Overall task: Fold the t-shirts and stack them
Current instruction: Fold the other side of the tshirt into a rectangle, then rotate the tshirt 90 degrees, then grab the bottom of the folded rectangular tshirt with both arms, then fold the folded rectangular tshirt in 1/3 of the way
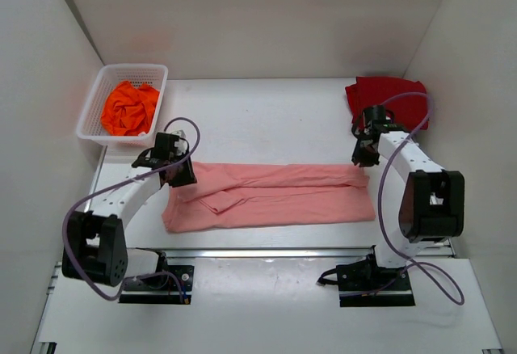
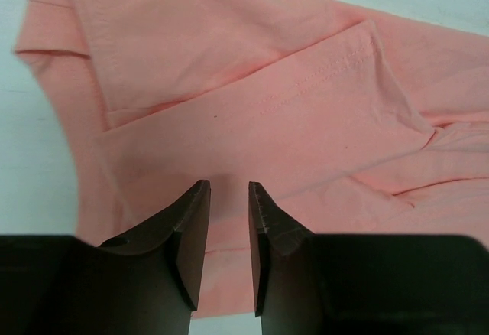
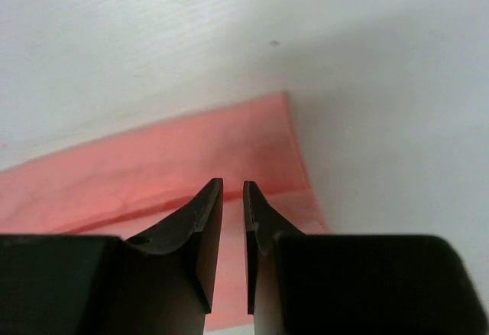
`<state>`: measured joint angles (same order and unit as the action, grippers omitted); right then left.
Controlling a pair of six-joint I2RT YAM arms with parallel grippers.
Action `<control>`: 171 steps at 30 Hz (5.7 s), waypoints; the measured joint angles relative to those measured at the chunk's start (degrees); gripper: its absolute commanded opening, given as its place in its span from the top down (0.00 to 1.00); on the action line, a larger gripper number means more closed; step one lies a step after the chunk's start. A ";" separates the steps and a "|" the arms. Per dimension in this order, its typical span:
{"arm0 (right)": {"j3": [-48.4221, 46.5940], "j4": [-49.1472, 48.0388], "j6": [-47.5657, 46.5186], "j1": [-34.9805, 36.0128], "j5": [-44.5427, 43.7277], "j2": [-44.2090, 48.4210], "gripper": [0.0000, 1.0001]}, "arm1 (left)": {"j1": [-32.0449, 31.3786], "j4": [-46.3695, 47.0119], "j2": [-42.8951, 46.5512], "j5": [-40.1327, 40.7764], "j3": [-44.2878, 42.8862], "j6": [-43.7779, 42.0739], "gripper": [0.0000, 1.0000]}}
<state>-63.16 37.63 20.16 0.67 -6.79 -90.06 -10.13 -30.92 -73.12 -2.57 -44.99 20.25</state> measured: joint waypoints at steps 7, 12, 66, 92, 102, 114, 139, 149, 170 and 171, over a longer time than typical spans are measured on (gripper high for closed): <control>-0.83 -3.15 -0.96 4.00 4.35 -7.93 1.00 | -1.40 4.00 -4.42 -2.82 3.76 3.02 0.65; 1.11 -1.95 0.02 6.71 4.94 -8.83 1.00 | -1.90 3.91 -3.63 -2.97 4.39 3.34 0.65; 7.13 -7.63 28.17 37.73 20.50 -8.96 1.00 | -3.87 -8.20 -85.77 -13.35 -103.01 14.38 0.95; 4.22 -8.33 14.05 38.73 13.94 3.54 0.55 | -10.95 7.78 2.14 -18.21 -12.63 6.25 0.40; 19.50 -8.96 20.35 43.39 20.57 5.40 0.51 | -15.37 1.14 17.70 -13.00 19.32 10.84 0.37; 19.41 -14.60 23.82 45.53 24.30 3.45 0.62 | -21.55 9.18 20.85 -13.29 27.28 20.15 0.46; 25.86 -14.43 26.97 46.42 28.55 7.45 0.99 | -21.35 0.92 28.09 -13.35 29.57 20.85 1.00; 2.82 -1.77 16.50 38.56 31.95 -1.55 1.00 | -11.39 -2.84 17.03 -15.93 10.95 18.03 1.00; -63.73 14.97 0.76 19.19 30.64 -45.27 0.56 | 4.24 18.29 -28.37 -15.65 -17.73 18.67 0.50; -63.63 15.13 0.63 19.28 29.59 -44.52 0.56 | 4.72 19.45 -27.45 -15.39 -17.42 19.34 0.50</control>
<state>-126.78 52.75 20.80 19.94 22.81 -134.58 -5.41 -11.46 -100.57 -17.96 -62.41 39.59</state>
